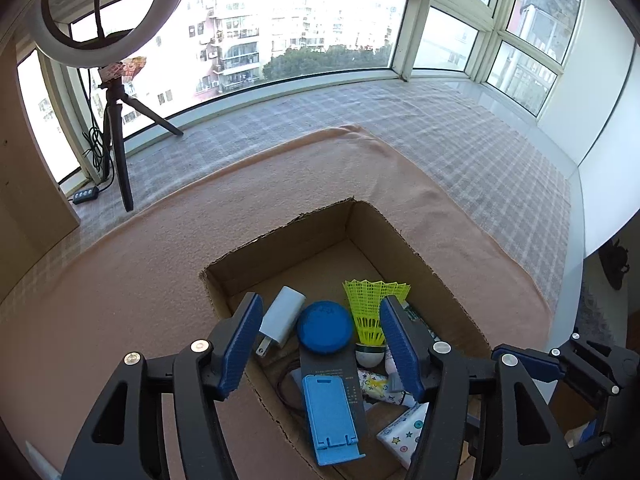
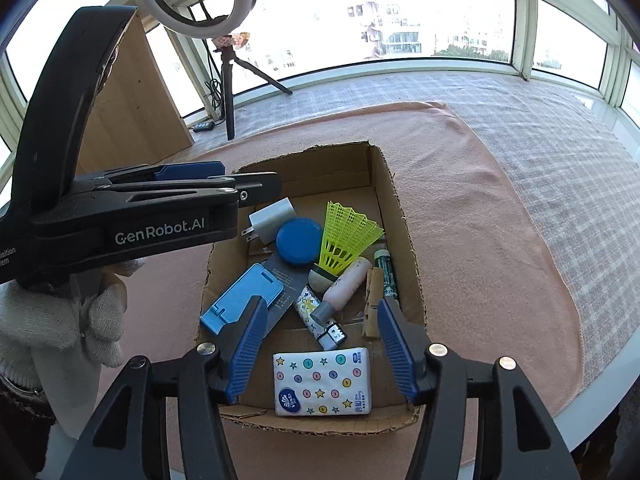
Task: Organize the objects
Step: 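Carry the blue lid and clothespin into the box and open both tools, then withdraw both tools from the box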
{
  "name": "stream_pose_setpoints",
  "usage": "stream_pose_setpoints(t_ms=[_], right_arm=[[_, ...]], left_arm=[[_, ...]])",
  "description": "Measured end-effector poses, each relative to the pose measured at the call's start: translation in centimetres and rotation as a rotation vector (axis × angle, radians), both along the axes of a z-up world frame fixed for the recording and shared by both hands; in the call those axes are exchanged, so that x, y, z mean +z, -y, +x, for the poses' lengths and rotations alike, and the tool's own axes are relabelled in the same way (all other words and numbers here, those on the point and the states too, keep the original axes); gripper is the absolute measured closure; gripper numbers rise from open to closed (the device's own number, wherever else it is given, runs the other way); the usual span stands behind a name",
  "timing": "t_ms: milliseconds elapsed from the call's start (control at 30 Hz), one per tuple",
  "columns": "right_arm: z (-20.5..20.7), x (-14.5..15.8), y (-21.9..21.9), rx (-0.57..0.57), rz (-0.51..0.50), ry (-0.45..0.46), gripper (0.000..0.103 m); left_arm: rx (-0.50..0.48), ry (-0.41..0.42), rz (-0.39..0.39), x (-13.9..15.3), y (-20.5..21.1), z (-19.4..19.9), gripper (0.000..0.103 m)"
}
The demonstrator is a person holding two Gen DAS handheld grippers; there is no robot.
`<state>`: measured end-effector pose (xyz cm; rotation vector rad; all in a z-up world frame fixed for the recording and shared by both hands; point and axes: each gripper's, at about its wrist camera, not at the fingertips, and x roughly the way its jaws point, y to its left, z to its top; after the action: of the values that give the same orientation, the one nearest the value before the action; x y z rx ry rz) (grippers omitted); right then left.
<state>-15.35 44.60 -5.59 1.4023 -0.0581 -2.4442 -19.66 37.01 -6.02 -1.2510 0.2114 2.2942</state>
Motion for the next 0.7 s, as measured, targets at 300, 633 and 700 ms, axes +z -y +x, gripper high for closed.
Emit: stream_pose_setpoints(t_ms=[300,633,700], right_arm=[[0.0,-0.2,0.3,-0.005,-0.005,0.013,0.049],[0.2,-0.3,1.8,0.011,-0.016,0.021,0.049],[0.1,-0.2,2.6,0.025,-0.023,0.025,0.049]], left_arm=[[0.008,-0.009,-0.001,0.2,0.9,0.4,0.039],[0.068,-0.019,0.001,0.9,5.0,1.3,0.039],[0.089,-0.021,0.004,1.1,6.4,1.6,0.039]])
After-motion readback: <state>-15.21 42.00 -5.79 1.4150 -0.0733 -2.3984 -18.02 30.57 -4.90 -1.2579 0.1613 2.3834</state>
